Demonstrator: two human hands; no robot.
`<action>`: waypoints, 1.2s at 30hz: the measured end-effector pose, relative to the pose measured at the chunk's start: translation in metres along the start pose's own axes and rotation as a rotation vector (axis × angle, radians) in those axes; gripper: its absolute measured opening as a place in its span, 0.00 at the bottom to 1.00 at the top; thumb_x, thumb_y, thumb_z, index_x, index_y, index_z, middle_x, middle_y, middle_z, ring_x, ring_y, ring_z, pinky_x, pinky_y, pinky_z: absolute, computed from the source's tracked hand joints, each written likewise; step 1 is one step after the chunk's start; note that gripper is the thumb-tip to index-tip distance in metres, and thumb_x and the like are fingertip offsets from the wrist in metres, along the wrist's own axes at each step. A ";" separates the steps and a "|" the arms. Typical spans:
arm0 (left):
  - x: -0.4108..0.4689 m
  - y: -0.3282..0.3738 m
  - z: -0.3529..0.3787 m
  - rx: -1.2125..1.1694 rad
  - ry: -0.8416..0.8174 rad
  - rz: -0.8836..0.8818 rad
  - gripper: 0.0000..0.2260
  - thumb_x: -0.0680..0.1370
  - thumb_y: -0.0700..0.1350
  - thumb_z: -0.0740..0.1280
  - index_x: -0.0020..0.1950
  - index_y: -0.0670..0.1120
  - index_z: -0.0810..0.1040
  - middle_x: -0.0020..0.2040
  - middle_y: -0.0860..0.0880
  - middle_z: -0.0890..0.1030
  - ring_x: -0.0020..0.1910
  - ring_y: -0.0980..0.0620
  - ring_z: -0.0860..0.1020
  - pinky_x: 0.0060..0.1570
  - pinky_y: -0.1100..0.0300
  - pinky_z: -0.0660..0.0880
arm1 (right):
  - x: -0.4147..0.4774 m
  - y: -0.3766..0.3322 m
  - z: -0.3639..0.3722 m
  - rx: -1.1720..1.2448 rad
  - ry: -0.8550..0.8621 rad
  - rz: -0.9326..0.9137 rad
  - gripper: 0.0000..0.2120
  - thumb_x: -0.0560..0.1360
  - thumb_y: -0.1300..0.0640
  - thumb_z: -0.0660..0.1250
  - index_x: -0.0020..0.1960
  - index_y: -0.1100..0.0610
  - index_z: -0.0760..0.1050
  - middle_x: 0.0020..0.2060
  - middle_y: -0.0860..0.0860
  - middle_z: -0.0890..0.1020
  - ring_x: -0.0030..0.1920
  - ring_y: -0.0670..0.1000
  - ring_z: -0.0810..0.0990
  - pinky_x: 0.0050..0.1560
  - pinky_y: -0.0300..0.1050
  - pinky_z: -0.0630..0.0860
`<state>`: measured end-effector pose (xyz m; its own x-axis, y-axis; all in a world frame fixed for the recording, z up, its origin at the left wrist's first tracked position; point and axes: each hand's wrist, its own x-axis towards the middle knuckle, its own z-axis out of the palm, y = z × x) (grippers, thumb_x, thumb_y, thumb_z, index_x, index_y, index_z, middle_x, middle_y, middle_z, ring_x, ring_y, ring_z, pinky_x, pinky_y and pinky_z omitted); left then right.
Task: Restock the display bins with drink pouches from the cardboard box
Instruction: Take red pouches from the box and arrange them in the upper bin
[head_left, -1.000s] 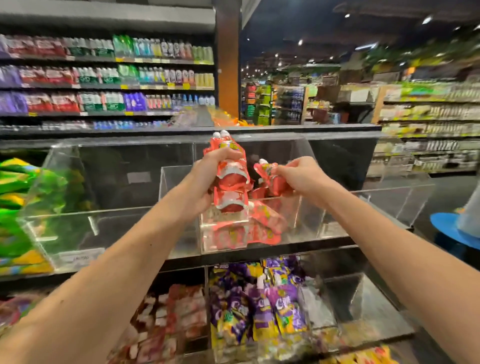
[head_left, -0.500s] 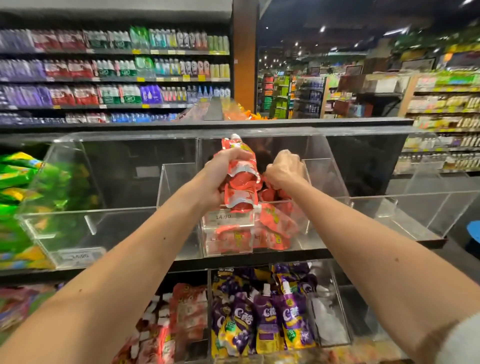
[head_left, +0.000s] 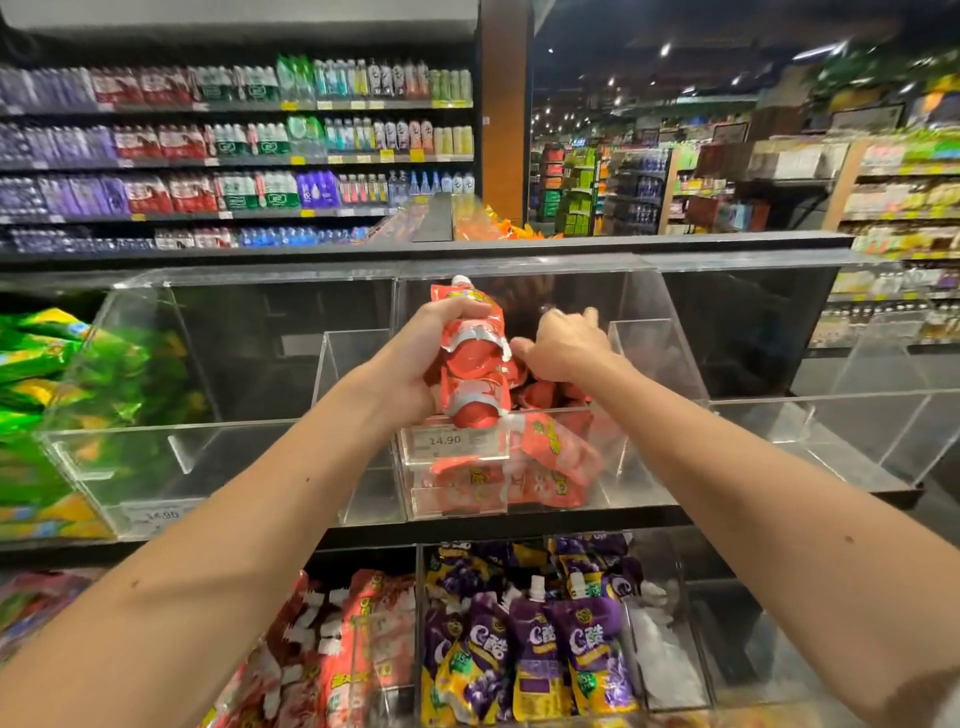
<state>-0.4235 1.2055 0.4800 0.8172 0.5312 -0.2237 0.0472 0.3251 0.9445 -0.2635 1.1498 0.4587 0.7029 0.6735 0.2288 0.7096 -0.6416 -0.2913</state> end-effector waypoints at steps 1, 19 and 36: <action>-0.001 0.001 -0.003 -0.016 0.001 0.005 0.13 0.75 0.50 0.69 0.53 0.43 0.78 0.42 0.43 0.81 0.39 0.46 0.81 0.44 0.54 0.80 | -0.001 -0.001 -0.003 0.102 0.064 -0.035 0.20 0.81 0.45 0.59 0.60 0.60 0.78 0.58 0.58 0.80 0.65 0.61 0.71 0.63 0.55 0.68; -0.021 0.045 -0.011 0.018 -0.160 0.068 0.14 0.71 0.50 0.67 0.49 0.41 0.79 0.44 0.43 0.82 0.40 0.48 0.81 0.44 0.59 0.80 | -0.038 0.006 -0.056 1.324 -0.500 -0.120 0.14 0.76 0.59 0.70 0.60 0.64 0.79 0.49 0.57 0.86 0.48 0.52 0.85 0.47 0.43 0.83; -0.036 0.051 -0.031 0.349 0.162 0.073 0.11 0.77 0.50 0.67 0.49 0.41 0.77 0.40 0.41 0.84 0.39 0.44 0.82 0.50 0.53 0.78 | 0.007 -0.040 0.017 0.511 0.082 0.086 0.17 0.75 0.47 0.72 0.54 0.61 0.81 0.53 0.59 0.83 0.56 0.61 0.81 0.53 0.48 0.76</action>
<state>-0.4680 1.2271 0.5285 0.7255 0.6688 -0.1621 0.2078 0.0117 0.9781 -0.2881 1.1864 0.4560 0.7735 0.5824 0.2499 0.5490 -0.4187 -0.7234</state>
